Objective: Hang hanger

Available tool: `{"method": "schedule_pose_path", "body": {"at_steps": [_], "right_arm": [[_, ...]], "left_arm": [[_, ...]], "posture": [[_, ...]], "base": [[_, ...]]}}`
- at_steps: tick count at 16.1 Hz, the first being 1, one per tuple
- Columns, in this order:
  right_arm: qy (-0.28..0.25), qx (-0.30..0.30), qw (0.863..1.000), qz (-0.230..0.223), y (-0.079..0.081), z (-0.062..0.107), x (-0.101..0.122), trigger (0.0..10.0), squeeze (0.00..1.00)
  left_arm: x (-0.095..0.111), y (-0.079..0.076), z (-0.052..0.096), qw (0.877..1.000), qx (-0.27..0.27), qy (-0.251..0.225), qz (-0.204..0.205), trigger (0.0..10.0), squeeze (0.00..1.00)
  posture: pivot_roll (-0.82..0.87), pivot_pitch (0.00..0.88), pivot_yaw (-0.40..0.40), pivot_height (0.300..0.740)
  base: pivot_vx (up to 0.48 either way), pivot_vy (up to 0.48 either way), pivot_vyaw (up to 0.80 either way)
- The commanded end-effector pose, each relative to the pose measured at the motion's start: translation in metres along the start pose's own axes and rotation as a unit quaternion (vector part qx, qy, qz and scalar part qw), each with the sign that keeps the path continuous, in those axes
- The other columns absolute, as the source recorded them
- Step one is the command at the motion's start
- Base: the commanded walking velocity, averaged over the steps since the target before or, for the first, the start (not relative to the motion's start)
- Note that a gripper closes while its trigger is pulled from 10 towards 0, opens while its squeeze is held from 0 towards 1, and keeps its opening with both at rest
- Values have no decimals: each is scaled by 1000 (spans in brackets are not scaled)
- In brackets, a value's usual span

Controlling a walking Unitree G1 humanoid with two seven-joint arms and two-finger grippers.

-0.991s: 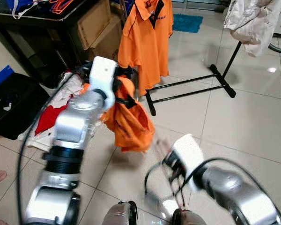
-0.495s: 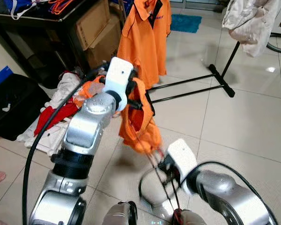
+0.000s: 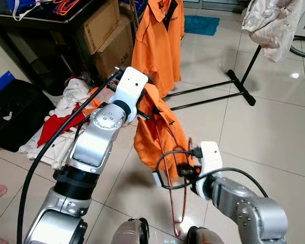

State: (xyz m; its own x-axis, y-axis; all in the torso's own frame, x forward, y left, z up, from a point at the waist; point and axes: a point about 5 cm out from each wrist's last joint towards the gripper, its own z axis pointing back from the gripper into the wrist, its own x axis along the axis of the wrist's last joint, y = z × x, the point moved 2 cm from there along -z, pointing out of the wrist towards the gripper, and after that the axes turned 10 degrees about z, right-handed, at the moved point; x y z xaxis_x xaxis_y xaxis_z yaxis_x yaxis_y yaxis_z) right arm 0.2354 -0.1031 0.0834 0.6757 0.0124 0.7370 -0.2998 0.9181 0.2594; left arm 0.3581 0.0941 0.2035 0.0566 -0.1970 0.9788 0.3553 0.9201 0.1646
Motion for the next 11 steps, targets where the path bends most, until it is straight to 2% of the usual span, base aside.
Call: {"method": "schedule_pose_path", "body": {"at_steps": [1, 3, 5, 6, 7, 8, 10, 11], "right_arm": [[8, 13, 999, -45, 9, 0, -7, 10000, 0], [29, 4, 998, -62, 9, 2, -12, 10000, 0], [27, -17, 989, -145, 3, 2, -10, 10000, 0], [28, -21, 985, -171, 2, 2, -9, 10000, 0], [20, -7, 976, -218, 5, 1, -3, 10000, 0], [15, 3, 975, -222, 8, 1, 1, 10000, 0], [8, 42, 978, -204, 20, 2, 11, 10000, 0], [4, 57, 995, -77, 25, 6, 19, 10000, 0]], "left_arm": [[15, 13, 1, 999, 29, -32, -14, 10000, 0], [18, 17, 0, 999, 36, -36, -16, 10000, 0], [22, 18, -1, 998, 37, -43, 0, 10000, 0], [23, 14, -1, 998, 28, -47, 12, 10000, 0], [23, -3, 0, 998, -9, -52, 26, 10000, 0], [21, -8, 1, 998, -18, -50, 25, 10000, 0], [9, -18, -1, 999, -27, -37, 19, 10000, 0], [1, -19, -5, 999, -17, -26, 8, 10000, 0]], "posture": [[42, 161, 94, 740], [39, 161, 93, 740], [30, 157, 91, 740], [29, 156, 90, 740], [26, 154, 88, 740], [26, 154, 88, 740], [19, 148, 86, 740], [19, 148, 86, 740]], "base": [[0, 0, 0], [0, 0, 0], [0, 0, 0], [0, 0, 0], [0, 0, 0], [0, 0, 0], [0, 0, 0], [0, 0, 0]]}}
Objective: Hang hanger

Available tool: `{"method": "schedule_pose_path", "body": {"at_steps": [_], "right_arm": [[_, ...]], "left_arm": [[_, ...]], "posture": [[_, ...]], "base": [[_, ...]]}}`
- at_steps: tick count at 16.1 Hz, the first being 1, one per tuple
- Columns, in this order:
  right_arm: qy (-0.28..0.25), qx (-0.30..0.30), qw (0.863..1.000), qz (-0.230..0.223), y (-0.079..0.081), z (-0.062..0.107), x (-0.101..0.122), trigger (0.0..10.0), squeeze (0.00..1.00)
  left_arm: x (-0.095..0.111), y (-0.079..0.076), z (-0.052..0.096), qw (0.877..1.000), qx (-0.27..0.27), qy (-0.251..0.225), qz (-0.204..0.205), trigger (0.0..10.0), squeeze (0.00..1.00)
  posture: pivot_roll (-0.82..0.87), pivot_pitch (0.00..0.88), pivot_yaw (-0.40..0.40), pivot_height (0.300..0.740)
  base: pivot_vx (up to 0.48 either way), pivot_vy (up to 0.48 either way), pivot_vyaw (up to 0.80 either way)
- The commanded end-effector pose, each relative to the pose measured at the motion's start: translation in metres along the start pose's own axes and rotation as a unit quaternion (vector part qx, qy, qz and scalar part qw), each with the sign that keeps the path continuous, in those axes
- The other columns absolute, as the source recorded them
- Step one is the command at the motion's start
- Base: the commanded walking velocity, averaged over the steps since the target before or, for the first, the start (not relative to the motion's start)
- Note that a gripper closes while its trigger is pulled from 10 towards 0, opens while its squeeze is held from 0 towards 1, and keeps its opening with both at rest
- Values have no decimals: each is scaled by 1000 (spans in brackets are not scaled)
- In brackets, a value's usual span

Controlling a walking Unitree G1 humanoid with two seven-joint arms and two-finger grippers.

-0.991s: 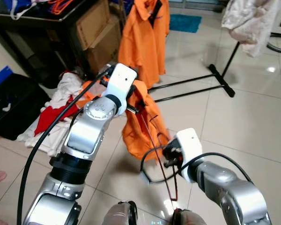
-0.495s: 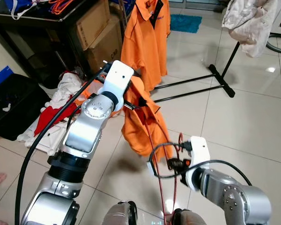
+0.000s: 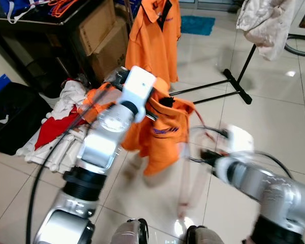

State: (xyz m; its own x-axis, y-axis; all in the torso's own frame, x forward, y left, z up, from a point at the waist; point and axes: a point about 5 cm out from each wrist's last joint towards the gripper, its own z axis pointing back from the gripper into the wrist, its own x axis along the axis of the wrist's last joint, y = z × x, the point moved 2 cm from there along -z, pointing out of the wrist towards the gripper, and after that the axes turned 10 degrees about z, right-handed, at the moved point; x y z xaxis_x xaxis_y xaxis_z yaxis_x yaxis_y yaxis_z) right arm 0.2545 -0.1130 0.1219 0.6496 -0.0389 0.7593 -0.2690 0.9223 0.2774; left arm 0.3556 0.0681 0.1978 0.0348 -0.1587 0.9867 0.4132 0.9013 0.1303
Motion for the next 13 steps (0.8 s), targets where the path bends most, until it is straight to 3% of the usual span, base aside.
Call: {"method": "schedule_pose_path", "body": {"at_steps": [1, 4, 7, 10, 11, 13], "right_arm": [[31, 70, 996, 44, 34, -6, -24, 10000, 0], [18, 95, 973, 208, 39, 1, -22, 10000, 0], [25, 55, 950, 306, 19, 3, -21, 10000, 0], [-6, 46, 928, 369, 14, 4, -8, 10000, 0], [-20, 49, 914, 403, 17, 5, -3, 10000, 0], [-60, 83, 900, 423, 28, 12, 6, 10000, 0]], "left_arm": [[-2, 10, 0, 999, 29, -7, -31, 10000, 0], [-3, 33, -3, 995, 80, -4, -61, 10000, 0], [1, 64, 1, 991, 111, -2, -75, 10000, 0], [3, 65, 4, 993, 72, -10, -93, 10000, 0], [2, 61, 5, 995, 53, -8, -88, 10000, 0], [1, 61, 5, 995, 46, -5, -84, 10000, 0]], "posture": [[14, 143, 86, 740], [8, 126, 84, 740], [10, 117, 78, 740], [13, 115, 79, 740], [13, 115, 79, 740], [13, 115, 79, 740]], "base": [[0, 0, 0], [0, 0, 0], [0, 0, 0], [0, 0, 0], [0, 0, 0], [0, 0, 0]]}}
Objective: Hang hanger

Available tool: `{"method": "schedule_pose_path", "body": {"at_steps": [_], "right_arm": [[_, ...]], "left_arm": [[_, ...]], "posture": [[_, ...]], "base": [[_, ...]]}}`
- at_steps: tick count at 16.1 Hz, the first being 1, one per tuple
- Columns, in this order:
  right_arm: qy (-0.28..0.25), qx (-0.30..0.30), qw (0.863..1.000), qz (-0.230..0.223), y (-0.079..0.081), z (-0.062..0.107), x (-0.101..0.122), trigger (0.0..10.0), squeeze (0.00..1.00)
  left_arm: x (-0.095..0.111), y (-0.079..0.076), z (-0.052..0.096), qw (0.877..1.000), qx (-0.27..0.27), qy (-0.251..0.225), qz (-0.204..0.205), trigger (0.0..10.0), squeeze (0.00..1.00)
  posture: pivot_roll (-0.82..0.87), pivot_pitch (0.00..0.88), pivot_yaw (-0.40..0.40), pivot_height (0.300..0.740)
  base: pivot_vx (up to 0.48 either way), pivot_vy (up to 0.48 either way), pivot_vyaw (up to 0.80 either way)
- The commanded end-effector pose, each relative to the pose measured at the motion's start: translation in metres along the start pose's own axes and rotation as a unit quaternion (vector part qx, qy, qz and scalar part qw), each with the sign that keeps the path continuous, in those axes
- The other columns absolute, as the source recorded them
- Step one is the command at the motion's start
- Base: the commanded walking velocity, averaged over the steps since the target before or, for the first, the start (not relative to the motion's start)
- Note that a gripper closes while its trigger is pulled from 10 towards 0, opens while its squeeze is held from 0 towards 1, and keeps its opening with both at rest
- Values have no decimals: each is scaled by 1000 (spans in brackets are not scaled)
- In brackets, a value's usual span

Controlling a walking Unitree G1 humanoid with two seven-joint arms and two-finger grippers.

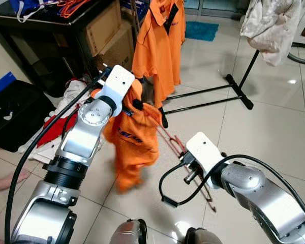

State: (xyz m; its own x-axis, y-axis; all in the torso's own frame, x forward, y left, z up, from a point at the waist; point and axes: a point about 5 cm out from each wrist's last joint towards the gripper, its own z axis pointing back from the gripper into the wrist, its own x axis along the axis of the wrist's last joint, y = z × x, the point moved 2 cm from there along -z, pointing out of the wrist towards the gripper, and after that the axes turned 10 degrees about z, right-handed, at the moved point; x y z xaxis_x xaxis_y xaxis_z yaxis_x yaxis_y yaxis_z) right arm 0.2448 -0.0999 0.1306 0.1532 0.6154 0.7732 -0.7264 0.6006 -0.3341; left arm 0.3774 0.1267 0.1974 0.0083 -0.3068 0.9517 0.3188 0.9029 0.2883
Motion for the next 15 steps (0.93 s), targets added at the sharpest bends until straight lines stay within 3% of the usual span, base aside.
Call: {"method": "schedule_pose_path", "body": {"at_steps": [1, 5, 12, 15], "right_arm": [[-43, 10, 999, 21, 3, 5, 16, 10000, 0], [-45, 26, 998, 22, 2, 11, 18, 10000, 0], [37, 33, 999, -8, 12, 2, -6, 10000, 0], [68, 5, 997, -22, 5, 3, -16, 10000, 0]], "left_arm": [[9, 2, 2, 1000, -4, -21, -8, 10000, 0], [10, 6, -1, 1000, 3, -17, -1, 10000, 0], [21, -3, 1, 999, -17, -28, 18, 10000, 0], [19, 1, 1, 1000, -11, -24, 14, 10000, 0]], "posture": [[16, 120, 86, 740], [13, 124, 89, 740], [17, 129, 90, 740], [21, 131, 90, 740]], "base": [[0, 0, 0], [0, 0, 0], [0, 0, 0], [0, 0, 0]]}}
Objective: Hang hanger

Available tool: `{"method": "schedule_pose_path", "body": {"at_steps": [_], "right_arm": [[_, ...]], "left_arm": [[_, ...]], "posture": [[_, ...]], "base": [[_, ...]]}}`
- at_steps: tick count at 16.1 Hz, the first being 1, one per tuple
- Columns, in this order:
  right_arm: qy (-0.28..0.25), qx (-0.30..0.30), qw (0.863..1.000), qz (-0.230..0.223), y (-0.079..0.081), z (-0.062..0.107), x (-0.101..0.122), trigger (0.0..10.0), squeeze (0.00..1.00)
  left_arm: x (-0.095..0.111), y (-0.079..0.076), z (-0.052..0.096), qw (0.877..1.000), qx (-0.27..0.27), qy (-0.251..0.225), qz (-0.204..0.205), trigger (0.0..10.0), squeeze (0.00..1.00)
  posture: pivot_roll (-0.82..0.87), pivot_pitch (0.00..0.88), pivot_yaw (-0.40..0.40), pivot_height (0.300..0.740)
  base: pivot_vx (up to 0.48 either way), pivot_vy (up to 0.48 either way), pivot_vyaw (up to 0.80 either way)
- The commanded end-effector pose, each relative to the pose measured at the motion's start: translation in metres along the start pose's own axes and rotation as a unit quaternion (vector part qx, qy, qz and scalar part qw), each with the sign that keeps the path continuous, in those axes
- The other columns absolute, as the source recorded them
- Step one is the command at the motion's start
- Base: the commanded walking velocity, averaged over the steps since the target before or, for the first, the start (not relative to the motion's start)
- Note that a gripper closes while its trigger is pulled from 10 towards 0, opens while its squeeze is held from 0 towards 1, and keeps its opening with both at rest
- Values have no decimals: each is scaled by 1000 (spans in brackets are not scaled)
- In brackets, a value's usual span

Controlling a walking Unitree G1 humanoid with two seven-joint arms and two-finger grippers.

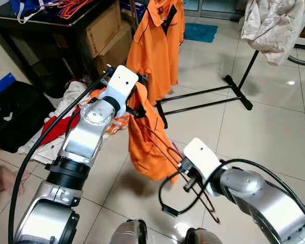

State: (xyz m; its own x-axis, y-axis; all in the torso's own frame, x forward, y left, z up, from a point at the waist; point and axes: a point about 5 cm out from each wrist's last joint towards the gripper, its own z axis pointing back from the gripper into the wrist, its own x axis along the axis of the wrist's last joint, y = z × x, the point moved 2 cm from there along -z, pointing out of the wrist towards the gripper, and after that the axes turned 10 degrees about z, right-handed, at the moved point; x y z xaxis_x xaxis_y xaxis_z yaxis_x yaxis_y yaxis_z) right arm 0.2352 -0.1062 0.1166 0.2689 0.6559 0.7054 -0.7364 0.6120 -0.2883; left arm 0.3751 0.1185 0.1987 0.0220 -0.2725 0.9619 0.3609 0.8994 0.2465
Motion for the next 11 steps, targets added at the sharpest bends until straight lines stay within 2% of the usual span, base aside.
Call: {"method": "schedule_pose_path", "body": {"at_steps": [1, 4, 7, 11], "right_arm": [[7, -14, 1000, -4, -5, 3, -2, 10000, 0], [17, -22, 1000, -5, -8, 4, -2, 10000, 0], [10, -14, 1000, -3, -3, 1, 2, 10000, 0], [-73, 10, 997, -20, 8, 0, 34, 10000, 0]], "left_arm": [[15, 9, 2, 1000, 13, -22, -5, 10000, 0], [15, 5, 2, 1000, 4, -21, -2, 10000, 0], [13, -4, 2, 1000, -11, -22, 1, 10000, 0], [0, -8, 1, 1000, -10, -2, -1, 10000, 0]], "posture": [[15, 132, 95, 740], [10, 133, 96, 740], [12, 131, 93, 740], [13, 130, 93, 740]], "base": [[0, 0, 0], [0, 0, 0], [0, 0, 0], [0, 0, 0]]}}
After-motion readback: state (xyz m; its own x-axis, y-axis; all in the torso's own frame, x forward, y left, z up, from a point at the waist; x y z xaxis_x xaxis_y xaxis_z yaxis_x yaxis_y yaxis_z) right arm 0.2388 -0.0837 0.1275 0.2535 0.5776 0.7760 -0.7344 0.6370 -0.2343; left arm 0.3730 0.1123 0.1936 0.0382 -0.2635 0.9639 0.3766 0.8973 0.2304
